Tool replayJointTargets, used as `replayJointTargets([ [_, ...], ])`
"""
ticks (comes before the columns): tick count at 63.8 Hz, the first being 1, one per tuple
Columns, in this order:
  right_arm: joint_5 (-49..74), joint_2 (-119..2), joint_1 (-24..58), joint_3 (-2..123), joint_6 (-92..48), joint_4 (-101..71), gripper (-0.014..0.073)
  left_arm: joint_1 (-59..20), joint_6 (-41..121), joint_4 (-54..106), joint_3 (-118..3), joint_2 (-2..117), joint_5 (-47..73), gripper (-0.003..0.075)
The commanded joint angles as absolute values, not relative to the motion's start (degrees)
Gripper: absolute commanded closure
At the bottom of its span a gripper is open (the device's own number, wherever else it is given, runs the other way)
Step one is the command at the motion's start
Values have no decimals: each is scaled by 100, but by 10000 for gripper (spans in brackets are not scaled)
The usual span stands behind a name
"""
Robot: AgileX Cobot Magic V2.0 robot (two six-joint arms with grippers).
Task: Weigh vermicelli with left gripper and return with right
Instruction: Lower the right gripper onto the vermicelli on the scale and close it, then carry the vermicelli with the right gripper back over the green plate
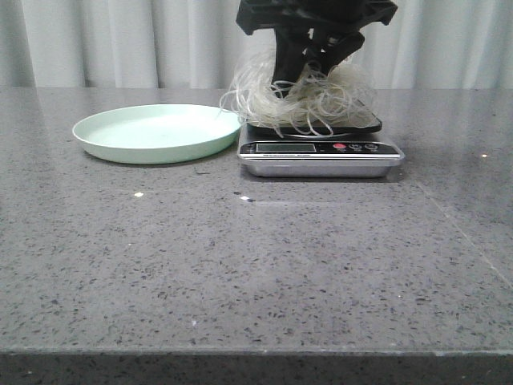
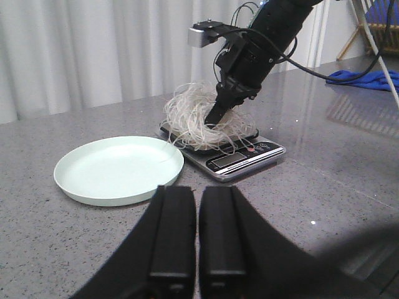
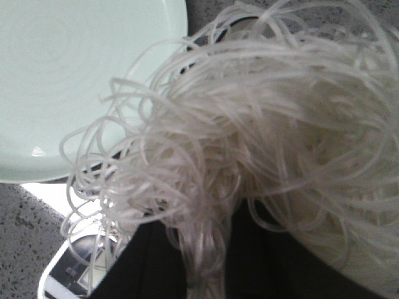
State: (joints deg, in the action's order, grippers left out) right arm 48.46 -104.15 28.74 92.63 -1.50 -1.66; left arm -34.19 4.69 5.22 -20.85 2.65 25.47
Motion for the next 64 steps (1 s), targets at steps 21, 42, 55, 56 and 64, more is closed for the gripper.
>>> replayJointTargets([
  [21,4688,-10282,3496,11426,-174,-269,455,-3417,464,605,-2226,334,2071,575],
  [42,5007,-11450,3846,12049,-174,-550,442,-3417,464,605,-2226,334,2071,575],
  [55,5503,-11800,3846,12049,-174,-537,111,-3417,464,605,-2226,334,2071,575],
  [56,5503,-11801,3846,12055,-174,-537,83,-3417,464,605,-2226,334,2071,575],
  [64,5555,-11659,3828,12137,-174,-537,-16,-3417,464,605,-2226,334,2071,575],
])
